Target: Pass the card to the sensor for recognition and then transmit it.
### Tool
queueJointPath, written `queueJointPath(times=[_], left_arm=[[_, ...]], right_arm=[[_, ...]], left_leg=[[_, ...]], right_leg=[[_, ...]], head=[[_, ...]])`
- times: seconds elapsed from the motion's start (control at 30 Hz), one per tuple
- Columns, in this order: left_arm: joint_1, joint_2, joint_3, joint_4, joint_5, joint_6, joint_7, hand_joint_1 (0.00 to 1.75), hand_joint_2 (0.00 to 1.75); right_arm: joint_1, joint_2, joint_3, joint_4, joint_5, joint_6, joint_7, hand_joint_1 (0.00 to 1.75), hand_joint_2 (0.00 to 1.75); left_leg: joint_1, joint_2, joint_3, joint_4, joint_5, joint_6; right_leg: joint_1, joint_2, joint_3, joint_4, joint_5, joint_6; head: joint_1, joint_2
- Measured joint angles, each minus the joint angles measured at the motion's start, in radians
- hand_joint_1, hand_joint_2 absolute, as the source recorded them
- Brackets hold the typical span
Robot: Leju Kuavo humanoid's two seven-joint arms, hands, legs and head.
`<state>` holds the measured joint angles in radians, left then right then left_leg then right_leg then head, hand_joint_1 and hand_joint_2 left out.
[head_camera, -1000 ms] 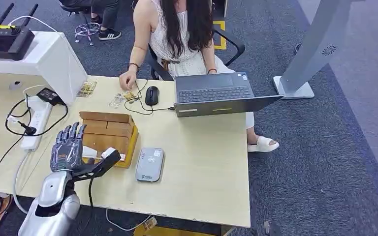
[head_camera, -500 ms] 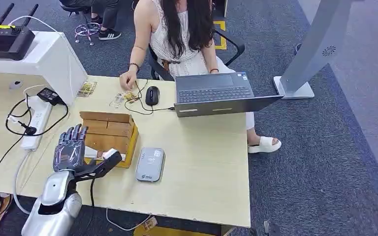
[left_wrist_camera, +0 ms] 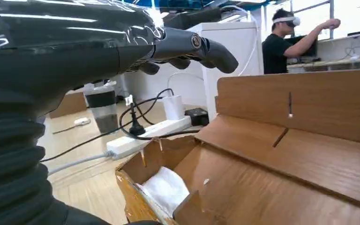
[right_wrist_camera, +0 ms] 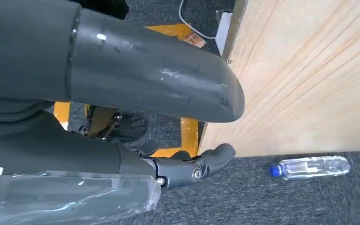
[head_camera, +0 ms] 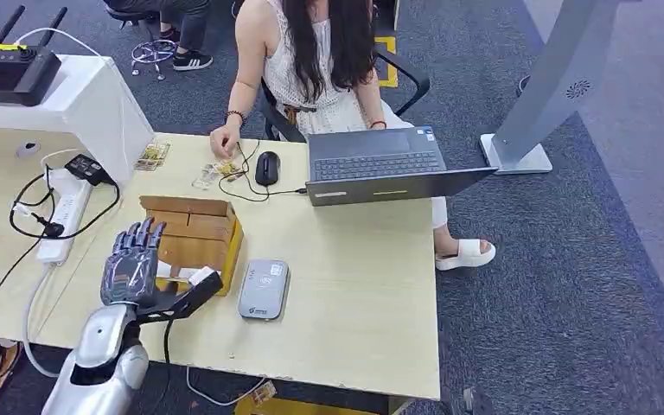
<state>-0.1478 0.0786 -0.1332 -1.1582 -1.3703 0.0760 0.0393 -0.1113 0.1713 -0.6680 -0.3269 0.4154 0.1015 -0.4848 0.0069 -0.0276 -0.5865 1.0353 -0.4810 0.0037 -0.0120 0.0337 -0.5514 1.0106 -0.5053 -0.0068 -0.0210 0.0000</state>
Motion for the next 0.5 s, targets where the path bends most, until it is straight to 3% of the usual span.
queueJointPath(times=[0.27, 0.5], left_arm=[[0.057, 0.000, -0.060, -0.128, 0.010, -0.050, 0.000, 0.00, 1.75], [0.068, 0.005, -0.090, -0.175, 0.031, -0.061, 0.000, 0.00, 1.75]], right_arm=[[0.006, 0.000, -0.007, 0.000, -0.008, 0.003, -0.009, 0.00, 0.00], [0.008, 0.000, -0.017, 0.000, -0.007, 0.003, -0.011, 0.00, 0.00]], left_leg=[[0.000, 0.000, 0.000, 0.000, 0.000, 0.000], [0.000, 0.000, 0.000, 0.000, 0.000, 0.000]], right_leg=[[0.000, 0.000, 0.000, 0.000, 0.000, 0.000], [0.000, 0.000, 0.000, 0.000, 0.000, 0.000]], head=[[0.000, 0.000], [0.000, 0.000]])
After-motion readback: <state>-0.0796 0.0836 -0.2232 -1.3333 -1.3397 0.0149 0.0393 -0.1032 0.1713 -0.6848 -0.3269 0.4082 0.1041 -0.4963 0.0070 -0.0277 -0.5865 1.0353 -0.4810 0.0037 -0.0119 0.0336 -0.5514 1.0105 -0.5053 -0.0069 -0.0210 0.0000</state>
